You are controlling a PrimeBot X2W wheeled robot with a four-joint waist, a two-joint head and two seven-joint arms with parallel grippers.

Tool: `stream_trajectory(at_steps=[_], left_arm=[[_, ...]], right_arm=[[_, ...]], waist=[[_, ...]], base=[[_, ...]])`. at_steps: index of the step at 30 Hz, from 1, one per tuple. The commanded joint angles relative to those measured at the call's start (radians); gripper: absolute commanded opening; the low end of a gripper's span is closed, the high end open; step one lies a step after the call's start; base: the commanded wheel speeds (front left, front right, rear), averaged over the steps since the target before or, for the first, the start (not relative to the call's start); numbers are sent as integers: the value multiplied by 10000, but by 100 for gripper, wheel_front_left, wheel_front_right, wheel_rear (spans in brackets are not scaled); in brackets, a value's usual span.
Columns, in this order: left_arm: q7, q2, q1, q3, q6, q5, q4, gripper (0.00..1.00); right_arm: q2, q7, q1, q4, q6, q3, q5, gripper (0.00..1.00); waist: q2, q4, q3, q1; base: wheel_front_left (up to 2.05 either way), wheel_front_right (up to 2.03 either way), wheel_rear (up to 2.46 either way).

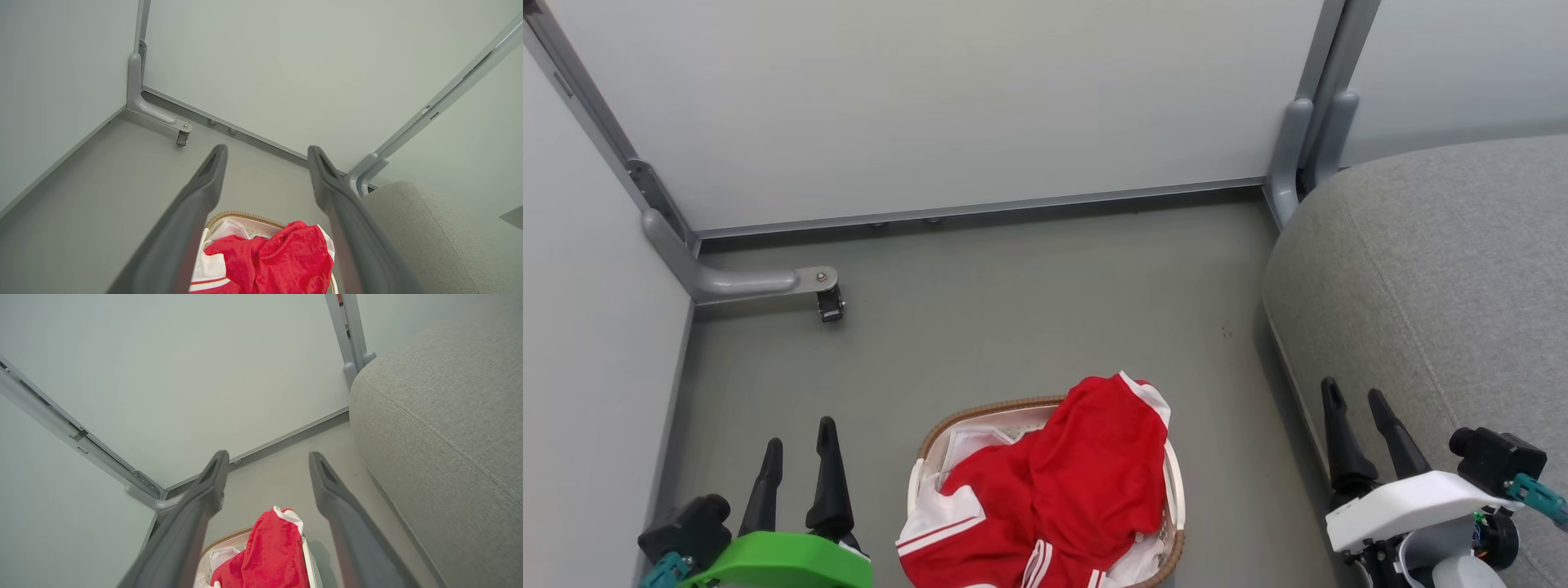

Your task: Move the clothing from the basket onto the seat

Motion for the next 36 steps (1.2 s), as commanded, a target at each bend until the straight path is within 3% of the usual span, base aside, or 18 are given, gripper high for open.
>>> stream_trajectory(at_steps=[1,36], left_arm=[[-94,70,43,-32,-44,331,-47,100],[-876,94,335,-362,280,2961,658,100]], right_arm=[[-63,-111,9,-58,5,3,-292,100],[-97,-903,212,238,5,403,-3451,100]], waist=[[0,1,-5,0],[0,106,11,0]], base=[[0,0,0],[0,0,0]])
